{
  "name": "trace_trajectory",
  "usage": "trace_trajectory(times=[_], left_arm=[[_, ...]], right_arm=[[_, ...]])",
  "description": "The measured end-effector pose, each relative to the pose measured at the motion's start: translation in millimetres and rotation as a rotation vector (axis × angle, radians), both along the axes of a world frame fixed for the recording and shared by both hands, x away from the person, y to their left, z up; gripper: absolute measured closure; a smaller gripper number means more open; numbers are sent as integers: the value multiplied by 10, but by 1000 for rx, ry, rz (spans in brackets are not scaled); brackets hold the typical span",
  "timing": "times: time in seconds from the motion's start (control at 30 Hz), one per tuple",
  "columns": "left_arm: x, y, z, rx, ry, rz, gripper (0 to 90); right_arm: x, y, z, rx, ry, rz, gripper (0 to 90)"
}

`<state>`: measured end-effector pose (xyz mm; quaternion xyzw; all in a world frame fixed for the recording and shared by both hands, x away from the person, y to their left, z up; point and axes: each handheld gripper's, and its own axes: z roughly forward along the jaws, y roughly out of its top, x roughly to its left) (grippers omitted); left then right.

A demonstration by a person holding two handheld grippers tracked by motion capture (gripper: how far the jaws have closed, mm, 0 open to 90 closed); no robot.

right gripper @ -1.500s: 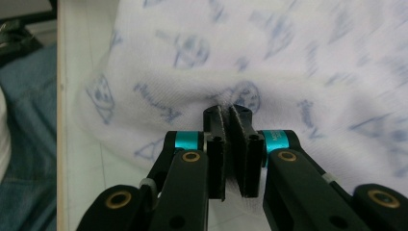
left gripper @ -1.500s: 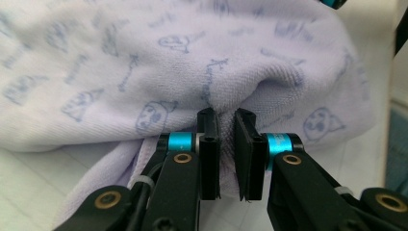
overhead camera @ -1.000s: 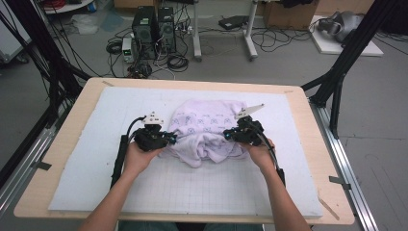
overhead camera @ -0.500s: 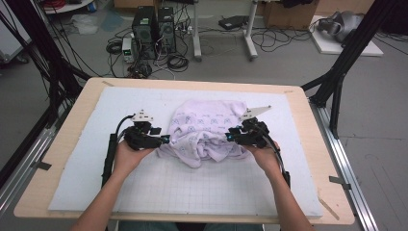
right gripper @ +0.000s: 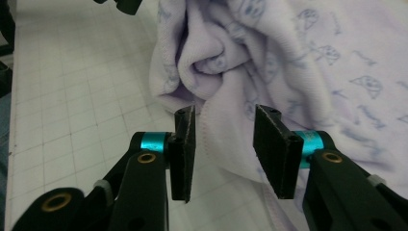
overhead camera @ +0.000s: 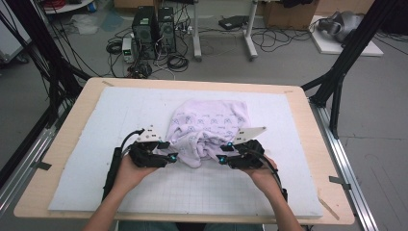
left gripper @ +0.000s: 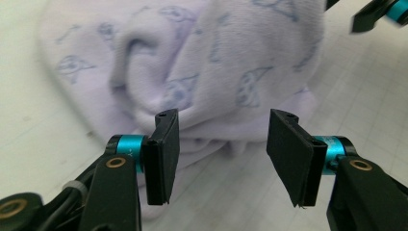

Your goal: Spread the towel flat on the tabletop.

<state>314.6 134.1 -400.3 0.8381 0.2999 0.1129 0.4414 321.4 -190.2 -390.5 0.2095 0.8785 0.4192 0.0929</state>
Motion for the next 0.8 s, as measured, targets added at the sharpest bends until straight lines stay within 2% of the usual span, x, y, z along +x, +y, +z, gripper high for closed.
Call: trace_trajectory(times=[0.07, 0.13, 0.23, 0.3, 0.37, 0.43, 0.53, 0.63, 0.8], left_arm=[[19, -77, -49, 18, 7, -2, 471], [74, -151, -117, 13, 42, 4, 536], [130, -223, -183, 15, 47, 31, 607], [154, -252, -212, 31, 32, 41, 704], [161, -244, -209, 25, 26, 44, 784], [144, -203, -165, 30, 11, 36, 835], [119, -111, -67, 0, 4, 35, 855], [115, 12, 59, -34, -18, 65, 861], [126, 190, 250, -56, -44, 101, 865]], right_arm=[[23, 82, -51, -19, 4, 3, 590], [56, 133, -90, -24, 4, 0, 591], [129, 205, -186, -35, 34, -2, 599], [165, 251, -261, -49, 51, 3, 651], [177, 283, -303, -63, 55, 2, 733], [177, 282, -301, -64, 58, 20, 832], [129, 230, -217, -42, 27, 41, 847], [98, 150, -128, -37, 4, 43, 850], [65, -23, 29, -22, -25, 23, 853]])
